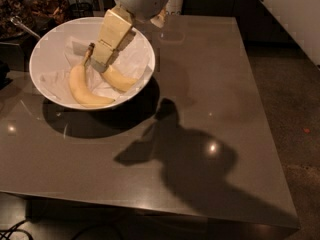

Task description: Pick banana from white bowl

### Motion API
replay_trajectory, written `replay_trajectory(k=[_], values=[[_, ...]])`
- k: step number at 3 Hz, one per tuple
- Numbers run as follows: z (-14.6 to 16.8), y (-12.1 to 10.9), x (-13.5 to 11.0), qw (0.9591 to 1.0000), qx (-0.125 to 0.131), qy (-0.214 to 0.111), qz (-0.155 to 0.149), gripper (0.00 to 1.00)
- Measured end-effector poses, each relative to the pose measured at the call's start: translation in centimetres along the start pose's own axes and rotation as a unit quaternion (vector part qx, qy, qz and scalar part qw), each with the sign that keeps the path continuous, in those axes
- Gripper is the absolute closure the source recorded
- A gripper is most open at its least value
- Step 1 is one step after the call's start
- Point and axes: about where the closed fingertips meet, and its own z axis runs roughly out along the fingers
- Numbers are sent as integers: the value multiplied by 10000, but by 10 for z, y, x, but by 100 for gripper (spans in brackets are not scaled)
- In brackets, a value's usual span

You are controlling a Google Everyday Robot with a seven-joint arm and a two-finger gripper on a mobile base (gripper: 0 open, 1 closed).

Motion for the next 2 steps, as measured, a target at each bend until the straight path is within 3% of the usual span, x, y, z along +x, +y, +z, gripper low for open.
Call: replay_trajectory(k=[2], values=[[21,3,-29,9996,-268,-60,26,0]])
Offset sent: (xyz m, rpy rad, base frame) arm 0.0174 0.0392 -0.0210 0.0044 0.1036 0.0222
